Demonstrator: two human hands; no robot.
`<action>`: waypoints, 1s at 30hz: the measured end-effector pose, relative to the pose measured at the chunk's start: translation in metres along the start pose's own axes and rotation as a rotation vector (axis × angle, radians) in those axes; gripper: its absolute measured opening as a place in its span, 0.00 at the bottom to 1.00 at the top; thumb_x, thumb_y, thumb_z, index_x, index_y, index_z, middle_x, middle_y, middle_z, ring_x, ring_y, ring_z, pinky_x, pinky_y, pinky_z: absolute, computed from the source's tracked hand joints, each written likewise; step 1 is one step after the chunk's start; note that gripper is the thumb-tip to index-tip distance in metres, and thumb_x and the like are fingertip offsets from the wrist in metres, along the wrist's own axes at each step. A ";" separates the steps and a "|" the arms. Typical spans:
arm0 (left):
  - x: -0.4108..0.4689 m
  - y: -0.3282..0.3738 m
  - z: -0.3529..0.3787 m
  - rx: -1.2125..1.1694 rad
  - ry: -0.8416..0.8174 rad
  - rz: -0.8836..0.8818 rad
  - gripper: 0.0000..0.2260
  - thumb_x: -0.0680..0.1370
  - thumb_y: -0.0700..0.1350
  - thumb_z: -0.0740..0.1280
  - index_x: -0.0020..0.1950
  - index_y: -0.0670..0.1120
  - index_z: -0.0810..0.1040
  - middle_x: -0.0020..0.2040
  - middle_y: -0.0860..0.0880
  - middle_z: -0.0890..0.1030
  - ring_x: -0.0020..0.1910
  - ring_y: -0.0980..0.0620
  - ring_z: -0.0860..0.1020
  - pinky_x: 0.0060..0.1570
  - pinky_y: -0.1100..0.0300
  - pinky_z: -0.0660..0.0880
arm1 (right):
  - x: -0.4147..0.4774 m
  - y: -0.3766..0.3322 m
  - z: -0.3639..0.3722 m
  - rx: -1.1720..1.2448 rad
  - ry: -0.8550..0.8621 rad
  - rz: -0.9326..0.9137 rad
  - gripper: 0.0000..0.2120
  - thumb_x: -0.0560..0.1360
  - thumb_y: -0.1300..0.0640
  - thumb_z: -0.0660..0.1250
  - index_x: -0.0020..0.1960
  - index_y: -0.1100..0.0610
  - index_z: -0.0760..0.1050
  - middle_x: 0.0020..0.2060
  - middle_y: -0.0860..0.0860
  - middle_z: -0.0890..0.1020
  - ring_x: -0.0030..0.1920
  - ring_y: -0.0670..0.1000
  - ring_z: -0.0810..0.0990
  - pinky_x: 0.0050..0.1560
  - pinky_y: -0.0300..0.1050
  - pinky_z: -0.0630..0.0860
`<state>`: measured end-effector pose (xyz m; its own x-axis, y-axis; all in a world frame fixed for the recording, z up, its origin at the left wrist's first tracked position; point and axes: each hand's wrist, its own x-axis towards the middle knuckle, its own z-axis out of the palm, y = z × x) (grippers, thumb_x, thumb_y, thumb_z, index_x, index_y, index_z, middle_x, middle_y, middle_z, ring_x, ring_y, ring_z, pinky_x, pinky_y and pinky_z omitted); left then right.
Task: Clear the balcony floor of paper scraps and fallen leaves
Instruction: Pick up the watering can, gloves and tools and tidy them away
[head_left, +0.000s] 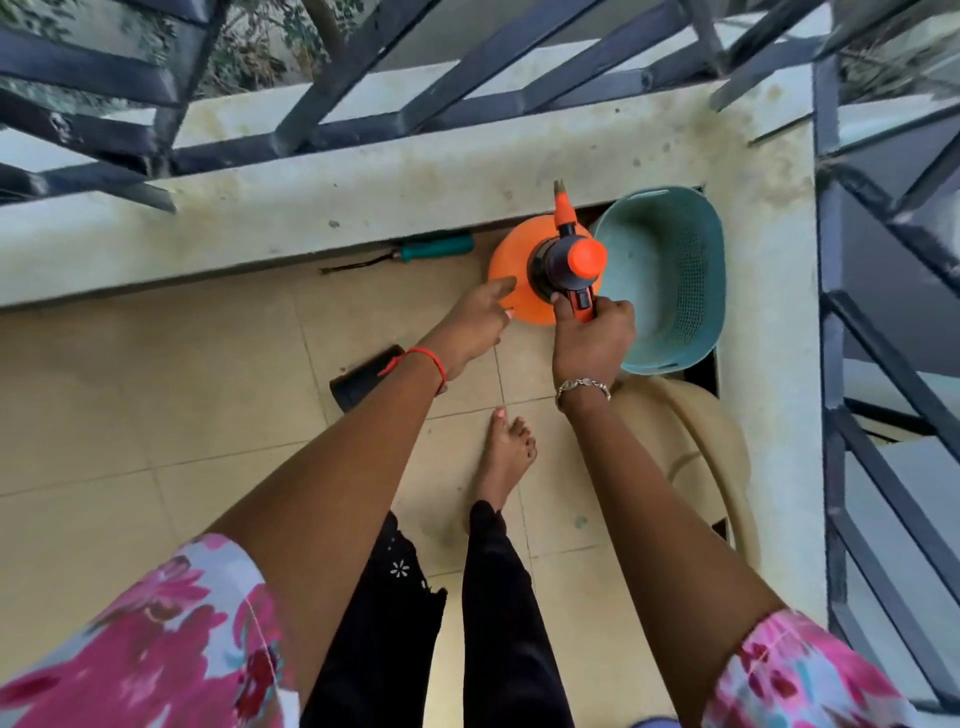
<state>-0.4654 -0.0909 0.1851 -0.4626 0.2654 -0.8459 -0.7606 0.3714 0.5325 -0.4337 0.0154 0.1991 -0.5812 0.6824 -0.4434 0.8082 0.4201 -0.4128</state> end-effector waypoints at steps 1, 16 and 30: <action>-0.002 -0.002 -0.003 -0.012 0.005 0.000 0.22 0.82 0.35 0.55 0.76 0.45 0.60 0.75 0.48 0.63 0.72 0.49 0.64 0.56 0.58 0.68 | -0.001 0.000 0.000 -0.029 -0.012 0.006 0.18 0.74 0.51 0.67 0.53 0.66 0.76 0.53 0.61 0.74 0.52 0.60 0.74 0.46 0.43 0.64; -0.024 -0.072 -0.073 -0.235 0.245 -0.051 0.15 0.79 0.34 0.62 0.65 0.42 0.72 0.62 0.46 0.77 0.56 0.52 0.74 0.59 0.54 0.72 | -0.057 -0.020 0.051 -0.078 -0.194 -0.820 0.10 0.70 0.70 0.61 0.51 0.66 0.75 0.49 0.62 0.76 0.52 0.55 0.72 0.49 0.41 0.67; 0.114 -0.123 -0.153 -0.129 0.341 -0.015 0.15 0.80 0.39 0.62 0.67 0.39 0.72 0.53 0.47 0.73 0.54 0.53 0.70 0.47 0.65 0.69 | 0.068 -0.014 0.245 -0.967 -0.272 -1.093 0.17 0.78 0.66 0.50 0.66 0.68 0.64 0.61 0.65 0.72 0.62 0.63 0.69 0.63 0.55 0.62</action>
<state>-0.4942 -0.2430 0.0189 -0.5596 -0.0595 -0.8266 -0.8098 0.2516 0.5300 -0.5080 -0.0910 -0.0195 -0.8395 -0.3101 -0.4462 -0.3448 0.9387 -0.0037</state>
